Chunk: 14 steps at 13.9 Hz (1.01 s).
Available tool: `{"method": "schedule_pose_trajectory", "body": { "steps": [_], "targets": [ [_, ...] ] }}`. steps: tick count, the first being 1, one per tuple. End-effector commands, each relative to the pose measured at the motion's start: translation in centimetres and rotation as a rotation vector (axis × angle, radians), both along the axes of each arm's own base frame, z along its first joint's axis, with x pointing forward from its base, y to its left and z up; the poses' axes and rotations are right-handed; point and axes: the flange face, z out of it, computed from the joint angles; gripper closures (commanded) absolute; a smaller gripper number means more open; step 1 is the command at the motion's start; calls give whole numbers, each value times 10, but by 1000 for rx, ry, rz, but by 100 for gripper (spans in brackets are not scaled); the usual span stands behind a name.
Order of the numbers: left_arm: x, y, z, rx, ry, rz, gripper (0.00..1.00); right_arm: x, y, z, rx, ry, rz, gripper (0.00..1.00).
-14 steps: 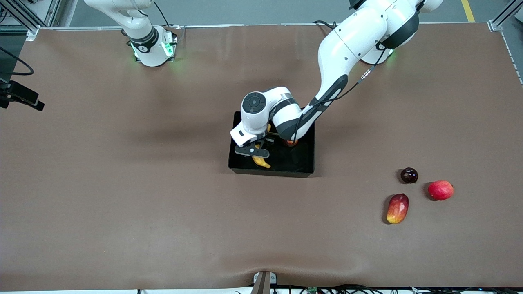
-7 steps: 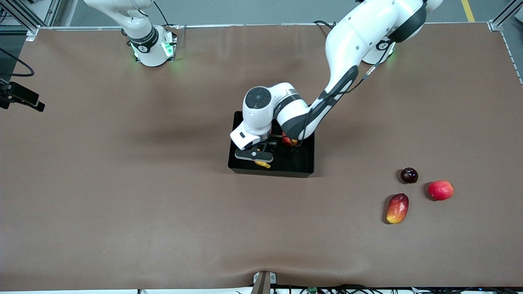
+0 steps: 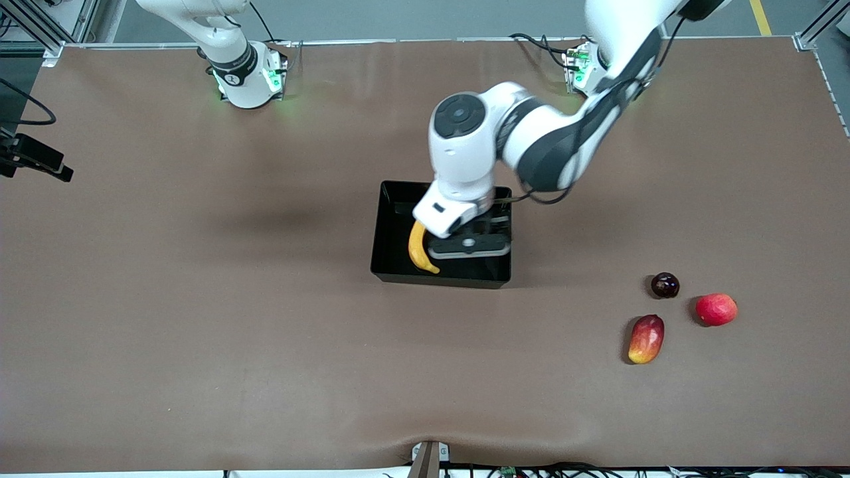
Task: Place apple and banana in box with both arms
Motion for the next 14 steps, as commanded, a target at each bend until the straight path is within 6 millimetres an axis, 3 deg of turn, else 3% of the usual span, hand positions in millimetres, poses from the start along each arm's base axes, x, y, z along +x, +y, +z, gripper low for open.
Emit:
{"method": "schedule_pose_trajectory", "body": {
  "steps": [1, 3, 5, 11, 14],
  "targets": [
    [0, 42, 44, 59, 0, 0, 0, 2, -4, 4, -2, 2, 4, 0],
    [17, 95, 70, 57, 21, 101, 0, 2, -3, 4, -2, 2, 5, 0],
    [29, 133, 90, 32, 21, 170, 0, 2, -3, 4, -2, 2, 5, 0],
    [22, 197, 138, 31, 89, 128, 0, 2, -2, 4, -2, 2, 5, 0],
    [6, 208, 154, 50, 103, 66, 0, 2, -1, 3, -2, 4, 7, 0]
  ]
}}
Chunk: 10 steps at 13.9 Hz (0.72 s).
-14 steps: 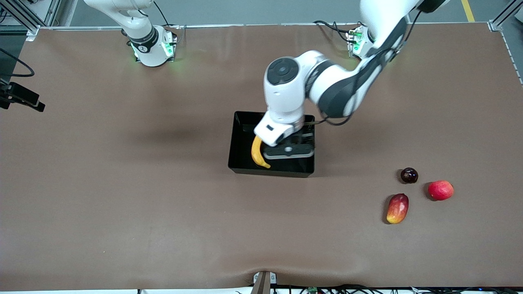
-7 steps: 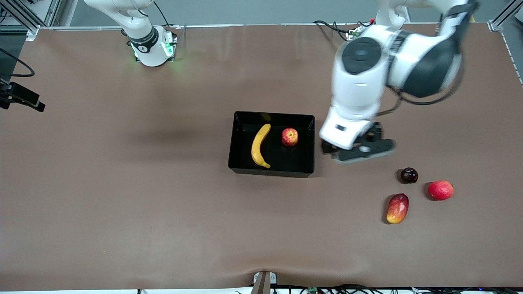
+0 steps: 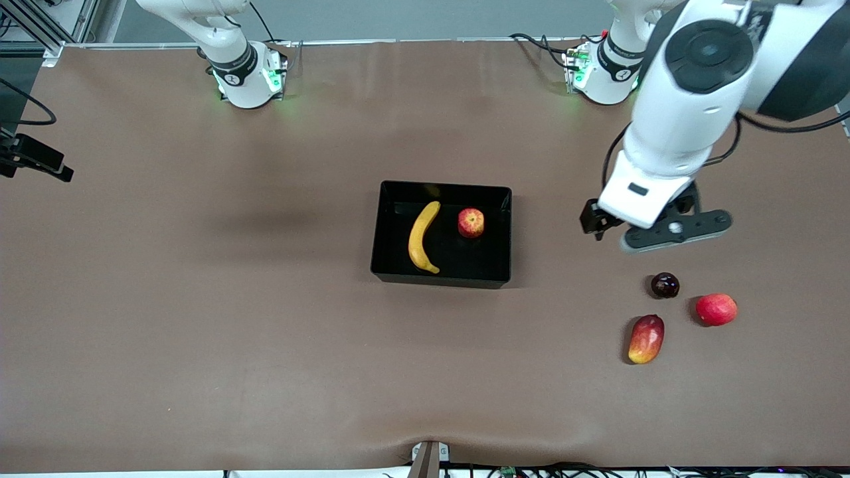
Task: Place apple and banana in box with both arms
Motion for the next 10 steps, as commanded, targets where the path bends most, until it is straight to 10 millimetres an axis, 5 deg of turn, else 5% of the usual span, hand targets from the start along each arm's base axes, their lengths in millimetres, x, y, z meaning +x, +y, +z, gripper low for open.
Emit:
{"method": "schedule_pose_trajectory", "body": {
  "steps": [1, 8, 10],
  "targets": [
    [-25, 23, 20, -1, 22, -56, 0, 2, -3, 4, -2, 4, 4, 0],
    [-57, 129, 40, -116, 108, -198, 0, 2, -3, 4, -2, 4, 4, 0],
    [-74, 139, 46, -145, 100, -181, 0, 2, -2, 4, -2, 4, 6, 0]
  ]
}}
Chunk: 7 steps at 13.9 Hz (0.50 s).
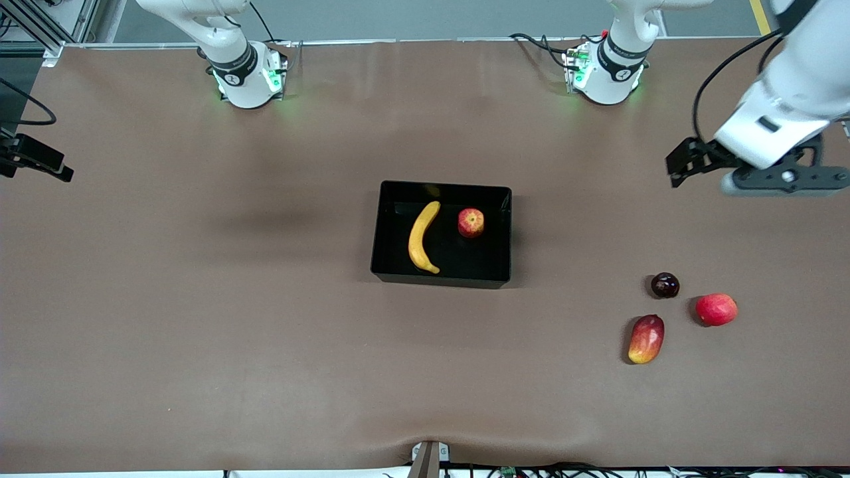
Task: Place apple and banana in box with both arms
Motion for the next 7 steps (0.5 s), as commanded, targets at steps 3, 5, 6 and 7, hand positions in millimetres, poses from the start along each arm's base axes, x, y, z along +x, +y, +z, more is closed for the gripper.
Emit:
{"method": "schedule_pose_trajectory", "body": {
  "steps": [3, 5, 6, 7],
  "targets": [
    [-47, 14, 10, -32, -14, 5, 0, 2, -3, 4, -2, 3, 5, 0],
    [-54, 20, 13, -33, -28, 14, 0, 2, -3, 4, -2, 3, 5, 0],
    [-54, 22, 14, -34, -31, 19, 0, 2, -2, 4, -2, 3, 6, 0],
    [-54, 26, 16, -34, -32, 28, 0, 2, -2, 4, -2, 3, 6, 0]
  ]
}}
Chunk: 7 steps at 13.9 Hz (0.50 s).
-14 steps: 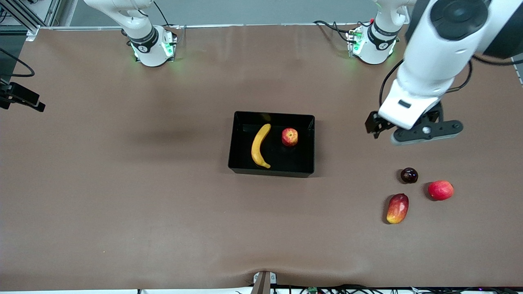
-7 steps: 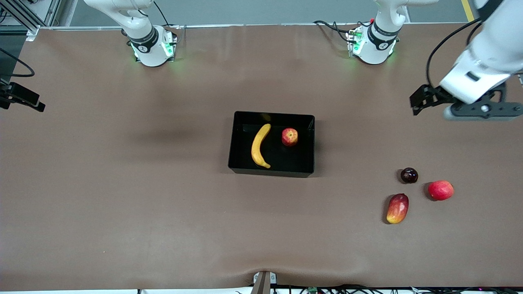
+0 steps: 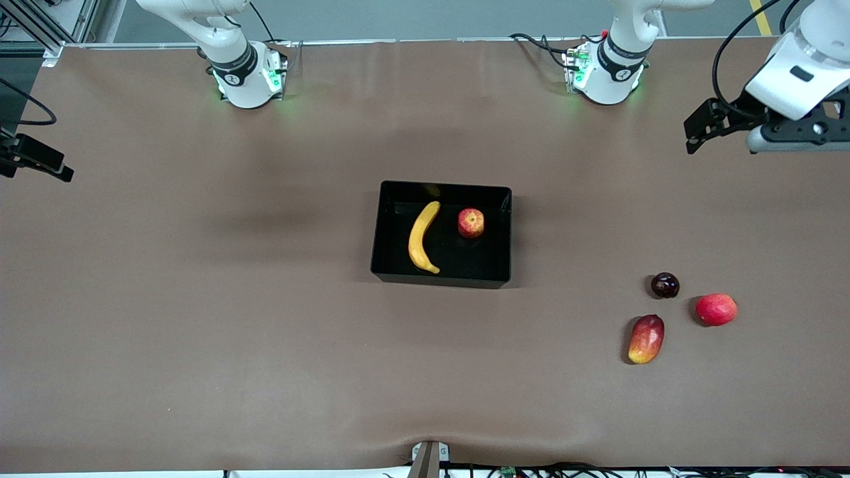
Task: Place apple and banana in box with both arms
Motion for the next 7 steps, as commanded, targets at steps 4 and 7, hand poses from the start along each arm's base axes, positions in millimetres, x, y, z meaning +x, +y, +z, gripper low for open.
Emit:
{"method": "schedule_pose_trajectory", "body": {
  "steps": [4, 7],
  "targets": [
    [-5, 6, 5, -24, -25, 16, 0, 2, -3, 4, -2, 3, 4, 0],
    [-5, 7, 9, -26, -38, 28, 0, 2, -2, 4, -2, 3, 6, 0]
  ]
}}
